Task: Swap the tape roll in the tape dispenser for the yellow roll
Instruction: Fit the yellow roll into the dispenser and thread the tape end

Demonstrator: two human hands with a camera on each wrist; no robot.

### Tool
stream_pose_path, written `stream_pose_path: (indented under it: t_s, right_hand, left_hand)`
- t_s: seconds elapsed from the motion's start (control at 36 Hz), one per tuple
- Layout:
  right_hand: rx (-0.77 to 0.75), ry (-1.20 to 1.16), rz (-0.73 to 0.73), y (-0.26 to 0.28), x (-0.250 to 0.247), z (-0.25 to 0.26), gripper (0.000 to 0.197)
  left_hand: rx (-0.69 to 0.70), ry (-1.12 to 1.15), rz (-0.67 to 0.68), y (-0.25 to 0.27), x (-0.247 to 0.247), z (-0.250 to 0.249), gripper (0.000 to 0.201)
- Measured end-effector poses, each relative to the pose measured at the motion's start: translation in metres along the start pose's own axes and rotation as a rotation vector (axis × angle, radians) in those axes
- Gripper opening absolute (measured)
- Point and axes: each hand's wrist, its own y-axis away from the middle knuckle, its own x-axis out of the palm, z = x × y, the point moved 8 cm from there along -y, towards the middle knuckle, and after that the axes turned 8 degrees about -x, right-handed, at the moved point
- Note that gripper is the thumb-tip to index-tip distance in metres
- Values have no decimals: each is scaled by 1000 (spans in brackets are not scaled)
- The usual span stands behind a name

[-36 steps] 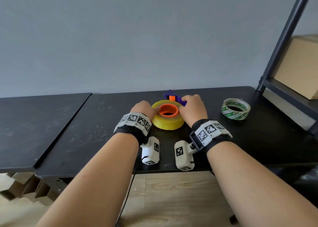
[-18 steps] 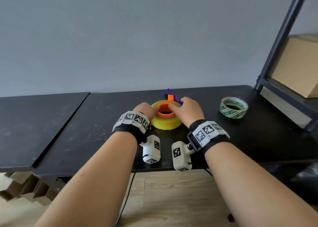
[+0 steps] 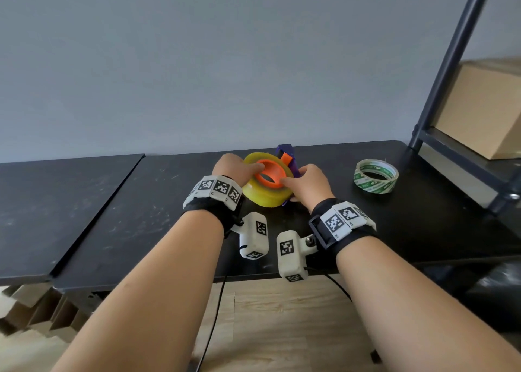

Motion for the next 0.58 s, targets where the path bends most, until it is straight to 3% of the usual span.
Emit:
stream_pose_path:
  t_s: [0.08,0.14,0.19,0.25,0.28,0.33,0.39,0.58]
  right_hand:
    - [-3,-42,19,4,-1,4,48]
    - [-1,-35,42,2,1,1,51]
    - [3,-52,65,-5,6,-7,69]
    - [10,-30,97,-18,14,-21,81]
    - [20,-7,132,-22,18,-26,73]
    - [18,29,183,-14,19,-18,36]
    - [-4,51,181,-10,14,-9,19]
    - [-99,97,4,1,-18,18,34]
  left_hand:
    - [61,16,-46,7,-8,-13,42]
    - [89,15,-50,8,-8,-21,19]
    - [129,-17,-86,11,-12,-29,51]
    - [185,-65,-130,15,-16,-39,65]
    - [207,-99,-138,17,-17,-43,67]
    - [255,-159,-149,22,-16,-50,68]
    - [295,-232,-161,26,-14,-53,65]
    - [369,-319,-164,26,-9,-58,59]
